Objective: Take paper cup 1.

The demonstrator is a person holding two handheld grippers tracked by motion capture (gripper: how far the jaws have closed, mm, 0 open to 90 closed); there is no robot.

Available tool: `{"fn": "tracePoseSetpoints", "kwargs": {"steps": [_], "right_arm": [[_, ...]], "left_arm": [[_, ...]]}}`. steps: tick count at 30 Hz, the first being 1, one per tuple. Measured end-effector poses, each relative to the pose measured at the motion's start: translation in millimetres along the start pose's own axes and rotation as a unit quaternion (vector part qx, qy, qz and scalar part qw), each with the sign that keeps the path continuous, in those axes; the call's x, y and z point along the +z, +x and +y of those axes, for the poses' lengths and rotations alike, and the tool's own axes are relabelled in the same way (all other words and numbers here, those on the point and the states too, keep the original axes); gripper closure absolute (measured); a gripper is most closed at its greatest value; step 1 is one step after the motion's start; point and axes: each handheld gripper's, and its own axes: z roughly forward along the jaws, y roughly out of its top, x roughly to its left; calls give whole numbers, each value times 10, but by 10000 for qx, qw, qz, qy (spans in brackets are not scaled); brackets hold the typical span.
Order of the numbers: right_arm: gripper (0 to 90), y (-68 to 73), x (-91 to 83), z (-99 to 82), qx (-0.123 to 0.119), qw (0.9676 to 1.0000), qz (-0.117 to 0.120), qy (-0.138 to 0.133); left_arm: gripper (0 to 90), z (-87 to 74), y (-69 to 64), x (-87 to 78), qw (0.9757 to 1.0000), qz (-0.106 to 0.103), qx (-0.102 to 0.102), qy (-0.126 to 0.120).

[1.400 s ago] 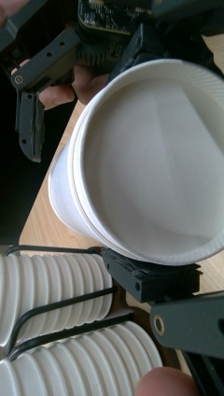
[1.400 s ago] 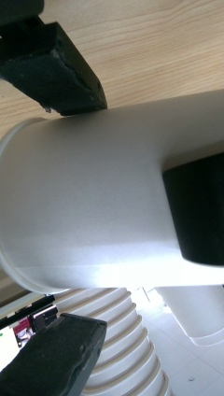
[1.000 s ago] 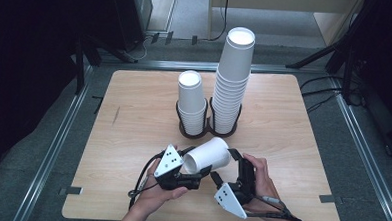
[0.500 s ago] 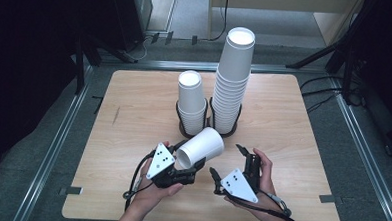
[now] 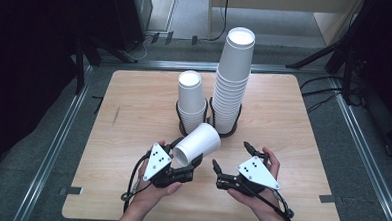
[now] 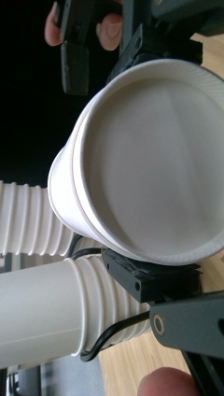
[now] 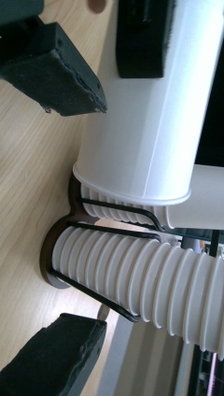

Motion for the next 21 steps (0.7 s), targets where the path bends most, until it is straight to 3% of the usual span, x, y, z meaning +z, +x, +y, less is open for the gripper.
{"fn": "tracePoseSetpoints", "kwargs": {"steps": [5, 7, 10, 13, 14, 16, 17, 19, 21], "right_arm": [[0, -16, -25, 53, 703, 9974, 144, -31], [0, -19, -29, 69, 976, 9950, 187, -43], [0, -15, -40, 94, 1467, 9888, 265, -48], [0, -16, -47, 104, 1965, 9797, 388, -45], [0, -11, -47, 105, 2155, 9753, 480, -64], [0, -2, -47, 107, 2333, 9708, 554, -68], [0, 1, -48, 107, 2471, 9670, 613, -85], [6, 1, -48, 108, 2750, 9588, 712, -98], [13, -11, -49, 105, 3112, 9467, 827, -100]], "left_arm": [[230, -13, -22, 10, 9999, 33, 49, -85], [230, -23, -34, 19, 9999, 76, 86, -112], [231, -36, -45, 27, 9997, 131, 85, -169], [231, -54, -55, 40, 9996, 172, 81, -188], [231, -59, -60, 42, 9996, 180, 74, -207], [231, -68, -73, 49, 9995, 192, 87, -240], [231, -73, -82, 53, 9994, 193, 83, -281], [231, -82, -96, 56, 9992, 203, 111, -329], [231, -95, -107, 56, 9988, 164, 100, -439]]}}
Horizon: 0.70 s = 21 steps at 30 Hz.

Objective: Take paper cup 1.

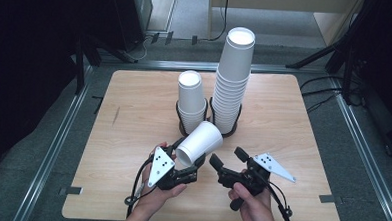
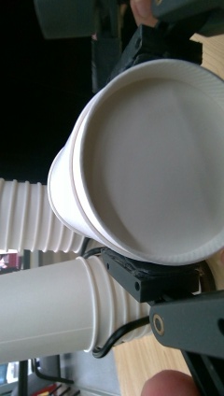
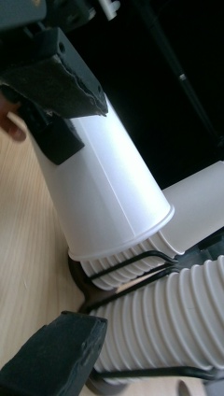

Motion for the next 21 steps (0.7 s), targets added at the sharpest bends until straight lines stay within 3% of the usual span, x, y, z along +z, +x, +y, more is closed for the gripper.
{"fn": "tracePoseSetpoints", "kwargs": {"steps": [2, 5, 8, 10, 13, 16, 18, 19, 20, 21], "right_arm": [[21, -14, -6, 4, 277, 9996, 78, 4], [19, -49, -28, 24, 878, 9960, 160, 18], [0, -80, -45, 43, 1303, 9907, 380, 88], [0, -101, -56, 45, 1639, 9850, 532, 95], [0, -150, -58, 39, 2227, 9721, 707, 211], [0, -215, -45, 10, 2845, 9542, 853, 357], [0, -238, -37, -14, 3043, 9475, 880, 427], [0, -243, -31, -25, 3216, 9411, 922, 488], [0, -245, -28, -30, 3311, 9375, 931, 527], [0, -243, -26, -33, 3351, 9362, 928, 518]], "left_arm": [[231, -11, -14, 1, 9999, 9, -19, -114], [231, -27, -40, 10, 9998, 39, 13, -200], [231, -44, -71, 24, 9998, 26, 45, -207], [231, -55, -93, 35, 9997, 18, 63, -214], [231, -72, -129, 48, 9997, -1, 70, -243], [231, -91, -182, 63, 9996, -24, 137, -243], [231, -99, -219, 74, 9996, -61, 155, -238], [231, -102, -237, 78, 9995, -79, 175, -238], [231, -106, -250, 82, 9995, -92, 180, -249], [231, -110, -267, 86, 9994, -119, 182, -256]]}}
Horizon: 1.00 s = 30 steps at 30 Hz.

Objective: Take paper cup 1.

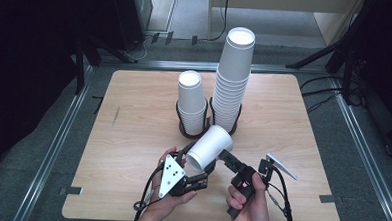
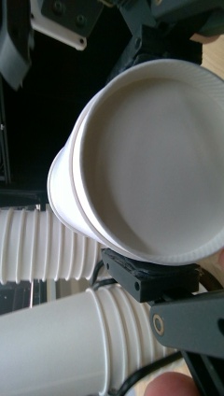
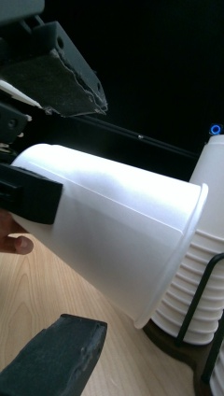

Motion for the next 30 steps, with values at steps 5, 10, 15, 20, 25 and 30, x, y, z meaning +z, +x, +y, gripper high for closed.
{"fn": "tracePoseSetpoints", "kwargs": {"steps": [5, 10, 15, 20, 25, 30], "right_arm": [[0, -46, 2, 27, 306, 9995, -45, -34], [0, -148, 20, 58, 442, 9990, -64, -58], [0, -188, 39, 47, 624, 9980, -40, -22], [0, -207, 57, 48, 686, 9976, -11, 23], [0, -234, 73, 55, 763, 9971, 41, 25], [72, -253, 68, 60, 794, 9968, 71, -7]], "left_arm": [[231, -12, -84, 14, 10000, -93, 10, -9], [231, -41, -163, 36, 9999, -132, 47, 9], [231, -83, -239, 59, 9998, -161, 83, -1], [231, -91, -285, 61, 9998, -194, 86, -16], [230, -104, -327, 63, 9996, -269, 132, 0], [228, -109, -327, 61, 9996, -261, 116, 24]]}}
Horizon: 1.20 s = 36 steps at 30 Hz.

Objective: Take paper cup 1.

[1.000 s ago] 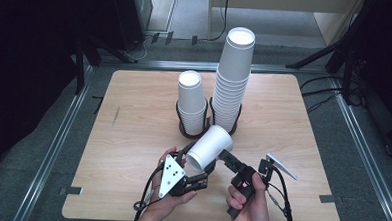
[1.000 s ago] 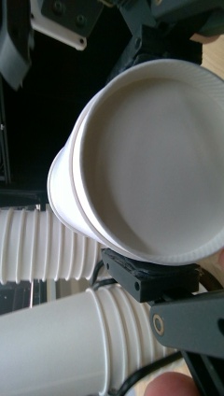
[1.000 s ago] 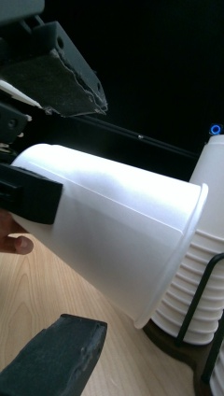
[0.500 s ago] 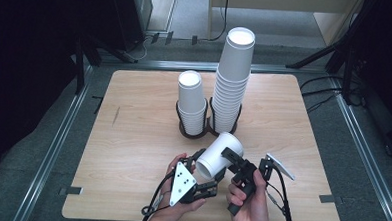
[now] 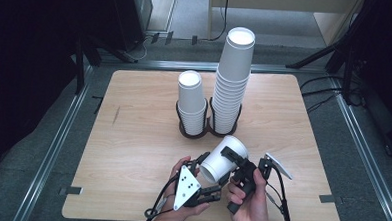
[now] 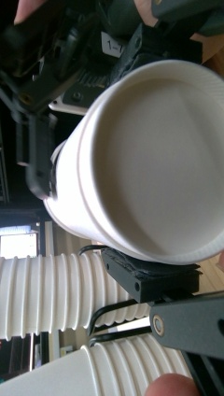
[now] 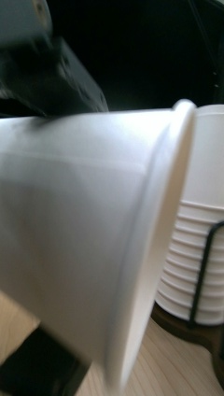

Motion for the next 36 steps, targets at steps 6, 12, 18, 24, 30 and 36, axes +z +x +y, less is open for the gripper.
{"fn": "tracePoseSetpoints", "kwargs": {"steps": [6, 12, 18, 24, 30, 36], "right_arm": [[125, 10, -6, -28, -238, 9996, 43, -109], [135, 35, -16, -25, -591, 9978, 98, -298], [135, 74, -61, 58, -1173, 9910, -74, -646], [135, 85, -136, 190, -1851, 9761, -366, -1075], [136, 115, -168, 259, -2433, 9603, -603, -1226], [136, 163, -192, 288, -2887, 9449, -724, -1367]], "left_arm": [[213, -22, 18, 10, 10000, -27, -41, -10], [183, 3, 49, -22, 9999, -111, -98, 53], [83, 17, 66, -11, 9986, -120, 10, 515], [79, 10, 149, -12, 9973, -47, -88, 727], [79, 11, 249, -29, 9967, 108, -113, 793], [80, 22, 344, -58, 9962, 253, -166, 819]]}}
